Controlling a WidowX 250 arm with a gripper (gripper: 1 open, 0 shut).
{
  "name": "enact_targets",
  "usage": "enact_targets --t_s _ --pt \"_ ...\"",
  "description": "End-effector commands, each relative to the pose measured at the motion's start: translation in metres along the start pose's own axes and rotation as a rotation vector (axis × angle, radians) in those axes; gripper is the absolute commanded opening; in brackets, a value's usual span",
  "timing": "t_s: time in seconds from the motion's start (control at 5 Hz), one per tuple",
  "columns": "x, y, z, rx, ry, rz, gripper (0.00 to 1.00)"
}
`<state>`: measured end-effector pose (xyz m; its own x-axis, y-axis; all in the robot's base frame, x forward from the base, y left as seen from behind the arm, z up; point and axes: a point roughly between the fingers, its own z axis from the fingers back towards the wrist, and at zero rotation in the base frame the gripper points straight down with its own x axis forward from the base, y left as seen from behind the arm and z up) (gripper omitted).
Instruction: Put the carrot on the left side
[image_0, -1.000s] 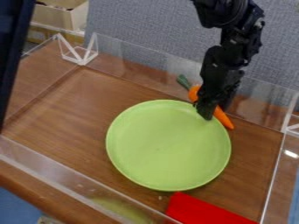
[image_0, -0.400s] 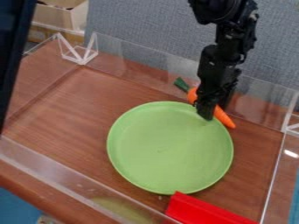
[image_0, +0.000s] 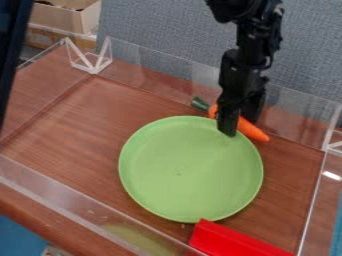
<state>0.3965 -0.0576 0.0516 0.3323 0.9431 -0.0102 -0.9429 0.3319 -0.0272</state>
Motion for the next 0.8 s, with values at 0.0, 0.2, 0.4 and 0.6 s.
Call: enact_targets --t_s 0.0,0.2,0.4,0.6 --pt "0.025 -0.005 0.052 -0.093 0.015 -0.054 0.00" --pt "0.043 -0.004 0.063 -0.093 0.039 -0.109 0.00" --pt "0.055 0.008 0.089 -0.126 0.064 -0.084 0.00" --pt "0.073 0.024 0.109 -0.148 0.074 -0.046 0.00"
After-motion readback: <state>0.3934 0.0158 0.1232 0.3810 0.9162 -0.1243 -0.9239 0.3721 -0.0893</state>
